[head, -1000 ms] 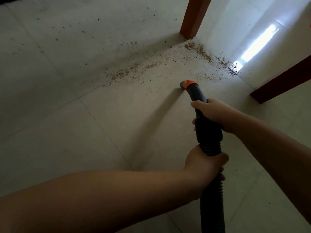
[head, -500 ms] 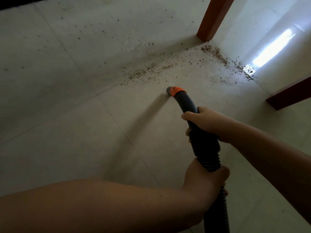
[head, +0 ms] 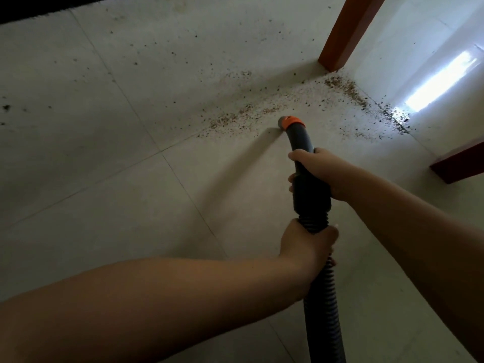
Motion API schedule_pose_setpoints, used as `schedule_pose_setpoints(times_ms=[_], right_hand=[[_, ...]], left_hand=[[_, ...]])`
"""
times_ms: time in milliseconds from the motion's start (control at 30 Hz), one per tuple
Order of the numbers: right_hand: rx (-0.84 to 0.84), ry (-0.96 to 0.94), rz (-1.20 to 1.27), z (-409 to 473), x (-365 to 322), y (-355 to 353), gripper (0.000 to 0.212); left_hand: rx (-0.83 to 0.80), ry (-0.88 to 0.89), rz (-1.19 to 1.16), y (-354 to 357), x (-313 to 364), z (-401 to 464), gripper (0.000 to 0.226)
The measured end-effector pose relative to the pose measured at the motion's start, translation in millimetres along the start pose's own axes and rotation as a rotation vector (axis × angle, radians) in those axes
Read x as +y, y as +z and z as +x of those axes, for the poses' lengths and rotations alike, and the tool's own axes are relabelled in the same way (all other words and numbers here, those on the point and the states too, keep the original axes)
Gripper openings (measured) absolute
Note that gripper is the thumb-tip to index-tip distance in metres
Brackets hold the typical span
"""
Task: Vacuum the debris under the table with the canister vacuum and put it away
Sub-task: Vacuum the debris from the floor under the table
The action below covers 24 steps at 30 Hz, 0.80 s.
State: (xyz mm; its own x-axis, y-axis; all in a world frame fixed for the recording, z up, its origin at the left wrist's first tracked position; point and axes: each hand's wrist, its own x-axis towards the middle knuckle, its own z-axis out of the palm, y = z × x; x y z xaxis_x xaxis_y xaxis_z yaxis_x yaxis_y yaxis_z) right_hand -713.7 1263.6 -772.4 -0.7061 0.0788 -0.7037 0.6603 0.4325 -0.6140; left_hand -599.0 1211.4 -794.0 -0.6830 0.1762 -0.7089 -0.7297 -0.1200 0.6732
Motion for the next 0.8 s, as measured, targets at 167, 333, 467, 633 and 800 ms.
schedule_pose_setpoints(times_ms=[167,333,467,633,800], right_hand=[[-0.063,-0.015,-0.076,-7.6,1.9,9.1,0.029],[-0.18,-0.014,-0.135,-19.8,-2.8,13.8,0.029],[-0.198,-0.032,-0.161,-18.1,-7.4,25.3,0.029],[-0.1,-0.037,-0.12,-7.2,-15.1,21.6,0.026],[-0.052,-0.009,-0.105,7.3,-28.1,9.0,0.03]], left_hand=[[-0.016,-0.01,-0.03,0.3,-7.4,-16.0,0.013],[-0.005,-0.048,-0.092,0.7,-8.4,-28.1,0.025],[0.003,-0.055,-0.099,-9.0,-7.5,-27.7,0.015],[0.007,-0.063,-0.101,-12.7,2.0,-10.1,0.009],[-0.016,-0.058,-0.13,-7.3,15.4,9.3,0.009]])
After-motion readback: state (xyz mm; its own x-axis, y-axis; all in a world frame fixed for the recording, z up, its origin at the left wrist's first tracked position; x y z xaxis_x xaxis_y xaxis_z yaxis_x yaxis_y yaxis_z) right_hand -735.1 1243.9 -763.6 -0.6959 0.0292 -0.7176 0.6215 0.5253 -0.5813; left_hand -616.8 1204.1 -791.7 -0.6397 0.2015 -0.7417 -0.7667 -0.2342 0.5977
